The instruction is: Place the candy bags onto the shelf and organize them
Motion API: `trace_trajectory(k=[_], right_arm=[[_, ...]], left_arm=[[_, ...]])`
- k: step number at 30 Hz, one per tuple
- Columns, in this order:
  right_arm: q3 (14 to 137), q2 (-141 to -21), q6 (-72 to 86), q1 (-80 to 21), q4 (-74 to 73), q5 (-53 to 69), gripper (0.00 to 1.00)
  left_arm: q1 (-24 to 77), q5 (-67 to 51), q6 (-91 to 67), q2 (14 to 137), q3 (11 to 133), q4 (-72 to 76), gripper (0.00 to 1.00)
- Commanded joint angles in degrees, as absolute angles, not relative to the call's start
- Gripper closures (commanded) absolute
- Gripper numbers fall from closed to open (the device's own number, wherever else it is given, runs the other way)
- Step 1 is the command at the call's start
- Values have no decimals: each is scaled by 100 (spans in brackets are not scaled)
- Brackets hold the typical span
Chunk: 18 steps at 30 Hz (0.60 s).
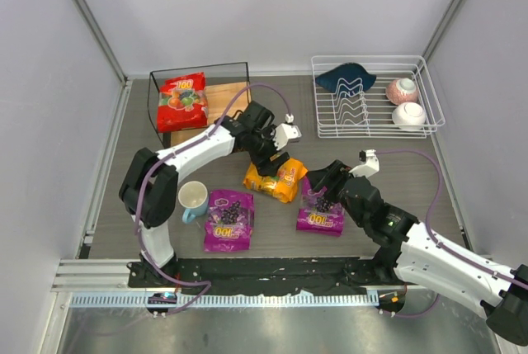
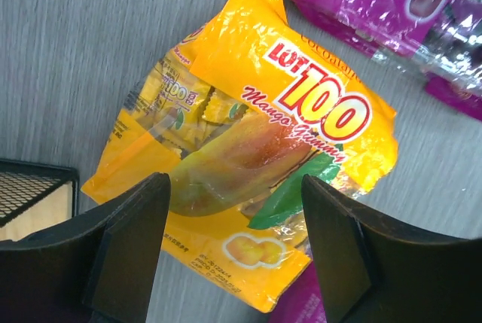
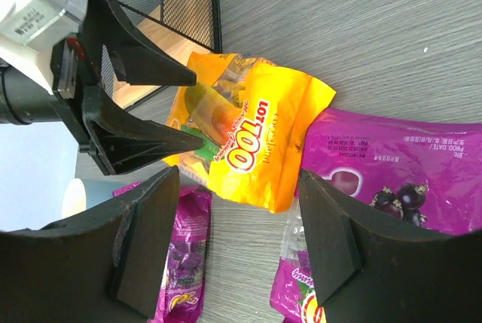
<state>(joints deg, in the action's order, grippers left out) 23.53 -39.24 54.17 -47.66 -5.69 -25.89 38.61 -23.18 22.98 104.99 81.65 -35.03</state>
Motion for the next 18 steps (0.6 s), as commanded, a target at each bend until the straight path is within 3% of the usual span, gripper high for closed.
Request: trace_trajectory(k=[1, 11, 18], right_arm=[[2373, -3876, 5397, -4807, -431, -2742, 30], [2355, -3893, 5476, -4799, -334, -2751, 30], [2531, -4095, 5326, -4799, -369, -2707, 30]], left_arm=[[3867, -2276, 3706, 10459, 8156, -3093, 25], [3481, -2891, 4649, 11337, 9123, -3928, 26], [3454, -3076, 4729, 11628, 8491, -4403, 27]])
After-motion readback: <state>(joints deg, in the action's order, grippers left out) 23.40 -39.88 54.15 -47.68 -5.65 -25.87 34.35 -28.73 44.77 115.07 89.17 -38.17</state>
